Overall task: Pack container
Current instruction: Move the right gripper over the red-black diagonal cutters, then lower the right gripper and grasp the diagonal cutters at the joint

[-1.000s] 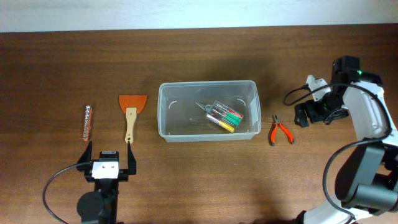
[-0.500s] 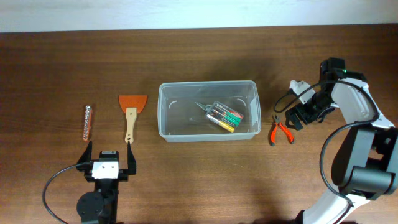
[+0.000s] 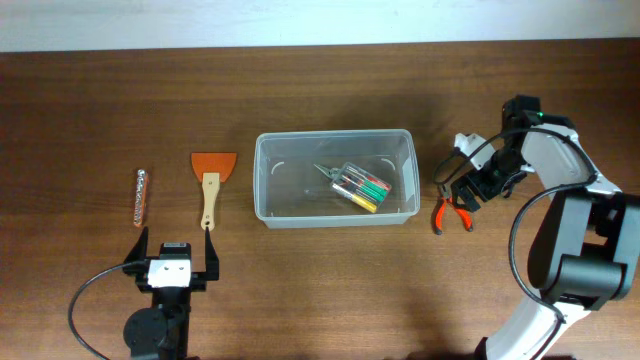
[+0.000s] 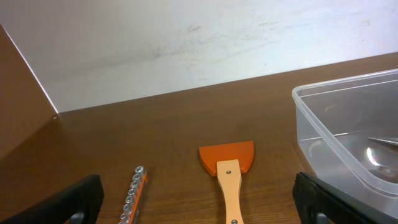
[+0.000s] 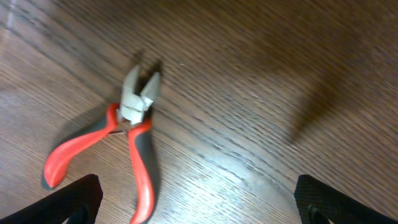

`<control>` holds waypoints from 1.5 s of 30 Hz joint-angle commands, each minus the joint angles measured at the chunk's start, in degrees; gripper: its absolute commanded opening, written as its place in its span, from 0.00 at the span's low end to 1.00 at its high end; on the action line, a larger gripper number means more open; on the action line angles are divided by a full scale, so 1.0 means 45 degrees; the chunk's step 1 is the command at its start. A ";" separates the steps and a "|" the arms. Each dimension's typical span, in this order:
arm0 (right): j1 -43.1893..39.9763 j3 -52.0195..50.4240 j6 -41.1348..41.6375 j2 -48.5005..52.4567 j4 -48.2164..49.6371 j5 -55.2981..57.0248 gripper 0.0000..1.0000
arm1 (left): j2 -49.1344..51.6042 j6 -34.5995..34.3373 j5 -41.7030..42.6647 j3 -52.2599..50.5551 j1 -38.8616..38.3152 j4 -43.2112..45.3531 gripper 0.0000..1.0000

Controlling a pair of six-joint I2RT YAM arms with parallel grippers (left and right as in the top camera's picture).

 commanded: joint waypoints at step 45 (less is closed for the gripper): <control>0.0767 -0.1141 0.0214 0.0155 0.0787 0.1273 0.99 | -0.0078 -0.0112 -0.0087 -0.0092 0.0068 0.0000 0.99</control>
